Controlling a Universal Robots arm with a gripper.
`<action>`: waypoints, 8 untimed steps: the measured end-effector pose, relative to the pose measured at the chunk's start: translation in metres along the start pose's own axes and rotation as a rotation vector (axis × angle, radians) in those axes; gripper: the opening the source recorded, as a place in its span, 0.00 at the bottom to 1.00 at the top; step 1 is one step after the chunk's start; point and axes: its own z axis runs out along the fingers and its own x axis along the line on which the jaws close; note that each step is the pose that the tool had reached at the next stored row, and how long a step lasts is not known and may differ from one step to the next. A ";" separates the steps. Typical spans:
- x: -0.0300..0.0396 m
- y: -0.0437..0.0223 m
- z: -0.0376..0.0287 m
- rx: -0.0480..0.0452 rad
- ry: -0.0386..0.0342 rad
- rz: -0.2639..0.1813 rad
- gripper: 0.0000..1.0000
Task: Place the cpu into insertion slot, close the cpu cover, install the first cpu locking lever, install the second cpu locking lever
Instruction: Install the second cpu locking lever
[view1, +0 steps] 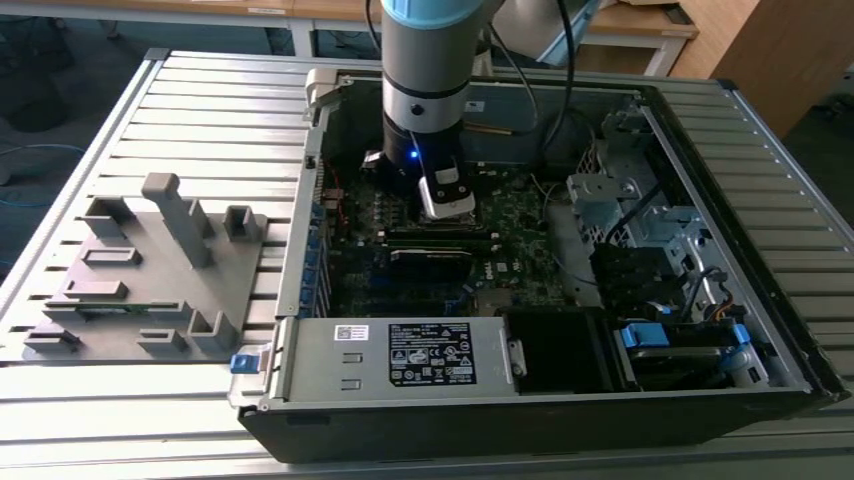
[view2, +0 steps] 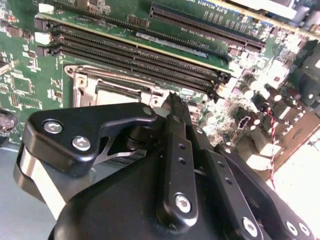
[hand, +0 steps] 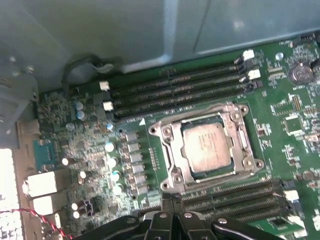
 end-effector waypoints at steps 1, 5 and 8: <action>0.0000 0.0000 0.0000 0.0001 -0.0001 0.000 0.10; 0.0000 0.0000 -0.0001 0.0003 -0.0002 0.000 0.10; 0.0002 0.0038 0.0006 0.0011 -0.0003 0.000 0.10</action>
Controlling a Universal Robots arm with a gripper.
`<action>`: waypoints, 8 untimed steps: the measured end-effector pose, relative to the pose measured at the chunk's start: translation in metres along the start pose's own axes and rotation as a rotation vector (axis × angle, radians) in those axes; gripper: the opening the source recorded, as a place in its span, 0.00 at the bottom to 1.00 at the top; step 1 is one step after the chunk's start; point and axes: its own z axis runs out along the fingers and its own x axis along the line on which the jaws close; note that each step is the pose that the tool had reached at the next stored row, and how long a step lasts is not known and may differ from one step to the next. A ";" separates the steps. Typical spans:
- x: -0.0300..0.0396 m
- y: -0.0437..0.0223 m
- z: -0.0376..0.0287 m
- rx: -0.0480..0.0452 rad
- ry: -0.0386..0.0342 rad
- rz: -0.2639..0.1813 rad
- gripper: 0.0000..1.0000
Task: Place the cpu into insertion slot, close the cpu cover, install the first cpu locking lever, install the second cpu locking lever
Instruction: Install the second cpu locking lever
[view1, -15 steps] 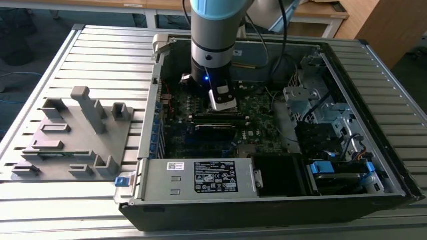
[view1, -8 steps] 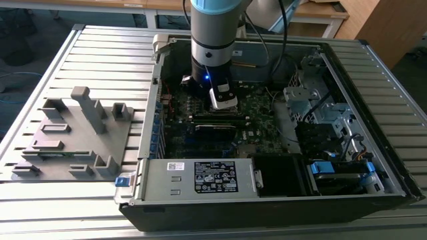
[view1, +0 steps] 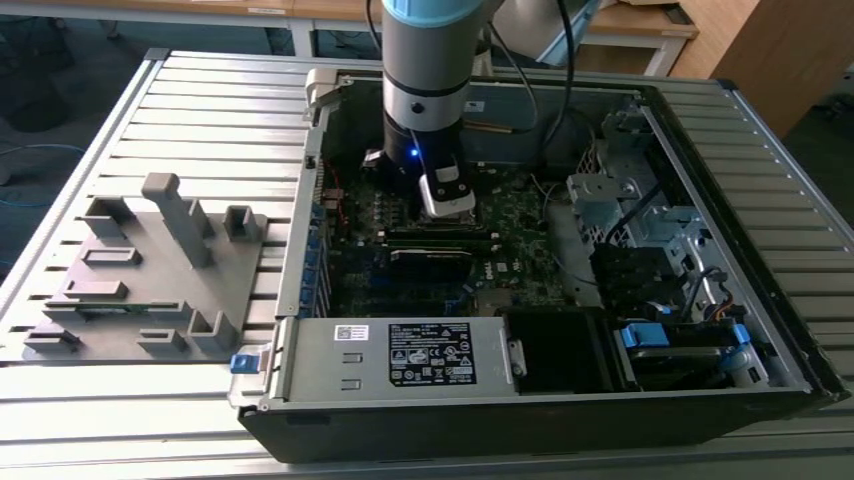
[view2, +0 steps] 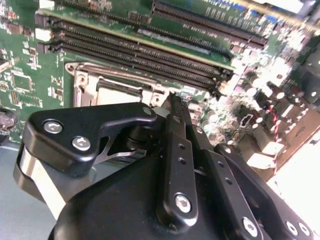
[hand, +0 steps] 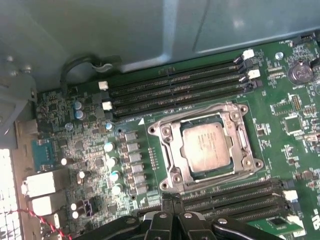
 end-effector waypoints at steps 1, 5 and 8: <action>0.0002 0.0023 0.0004 0.0010 -0.0003 0.000 0.10; -0.0007 0.0105 0.0016 0.0082 -0.0021 0.000 0.10; -0.0029 0.0163 0.0024 0.0189 -0.0048 -0.001 0.10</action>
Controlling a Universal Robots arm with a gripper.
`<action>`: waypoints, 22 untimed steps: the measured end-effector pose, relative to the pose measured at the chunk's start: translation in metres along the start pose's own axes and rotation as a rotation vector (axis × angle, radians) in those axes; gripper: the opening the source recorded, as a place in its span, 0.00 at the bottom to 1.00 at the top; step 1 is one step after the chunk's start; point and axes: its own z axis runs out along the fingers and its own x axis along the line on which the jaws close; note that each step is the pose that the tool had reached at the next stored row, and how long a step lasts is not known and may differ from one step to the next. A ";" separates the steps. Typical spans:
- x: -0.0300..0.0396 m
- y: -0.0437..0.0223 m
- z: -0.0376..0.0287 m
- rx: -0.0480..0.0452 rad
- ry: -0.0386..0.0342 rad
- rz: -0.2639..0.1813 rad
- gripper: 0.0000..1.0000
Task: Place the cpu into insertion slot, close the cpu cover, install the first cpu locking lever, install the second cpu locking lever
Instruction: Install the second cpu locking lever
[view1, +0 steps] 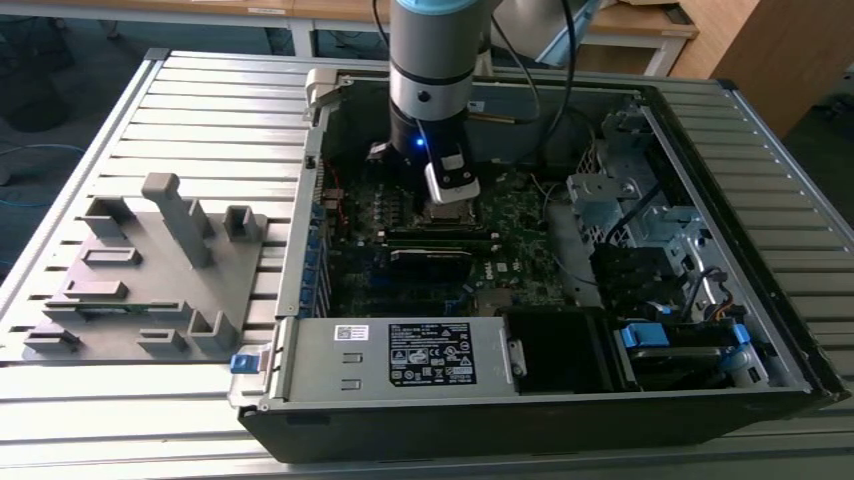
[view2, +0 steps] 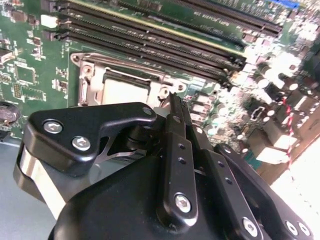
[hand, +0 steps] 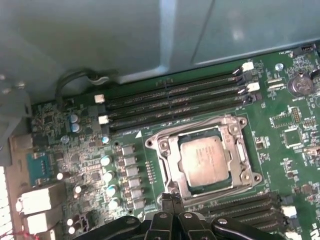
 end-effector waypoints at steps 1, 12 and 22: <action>-0.0014 0.0018 0.0003 0.0022 -0.0007 0.000 0.10; -0.0193 0.0194 0.0027 0.0269 -0.0076 0.000 0.10; -0.0276 0.0278 0.0043 0.0479 -0.0220 -0.002 0.10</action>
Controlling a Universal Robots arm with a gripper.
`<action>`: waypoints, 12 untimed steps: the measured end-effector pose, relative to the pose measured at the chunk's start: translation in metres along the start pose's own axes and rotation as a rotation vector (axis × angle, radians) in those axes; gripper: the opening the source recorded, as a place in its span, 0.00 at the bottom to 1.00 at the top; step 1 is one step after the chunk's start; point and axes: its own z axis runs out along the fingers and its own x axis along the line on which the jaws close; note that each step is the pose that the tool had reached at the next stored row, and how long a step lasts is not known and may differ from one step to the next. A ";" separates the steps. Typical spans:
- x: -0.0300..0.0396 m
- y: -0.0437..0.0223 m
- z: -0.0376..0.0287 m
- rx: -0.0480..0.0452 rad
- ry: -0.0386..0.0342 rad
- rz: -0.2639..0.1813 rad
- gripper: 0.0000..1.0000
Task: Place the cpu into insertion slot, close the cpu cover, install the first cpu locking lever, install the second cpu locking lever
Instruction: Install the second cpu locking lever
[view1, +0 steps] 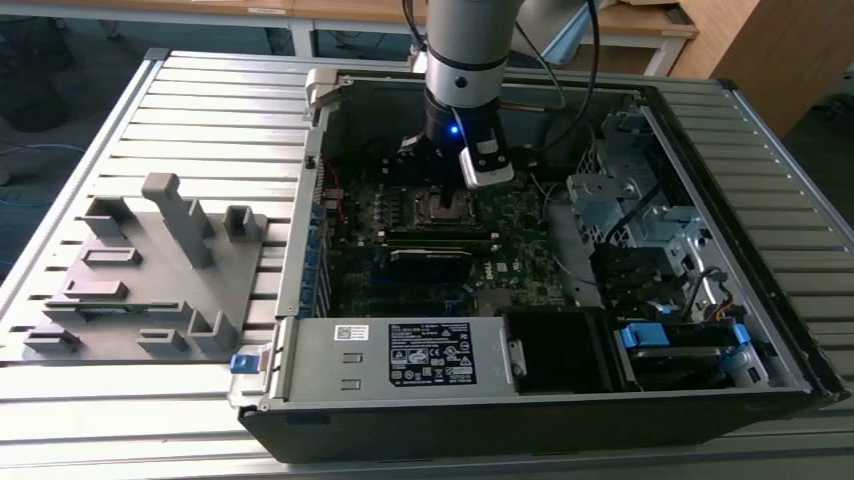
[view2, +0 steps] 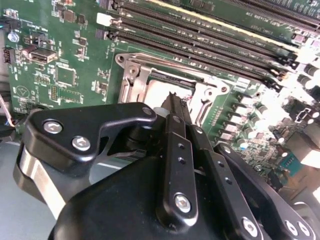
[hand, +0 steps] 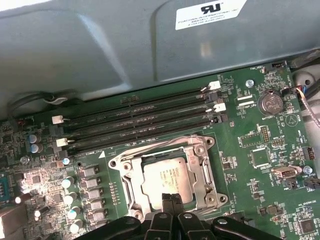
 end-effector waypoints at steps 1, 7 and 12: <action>0.0000 0.0000 0.0000 0.0006 -0.0005 -0.001 0.10; 0.0001 0.0000 0.0015 -0.0091 -0.0032 -0.012 0.10; 0.0000 0.0000 0.0019 -0.0143 -0.0063 -0.026 0.10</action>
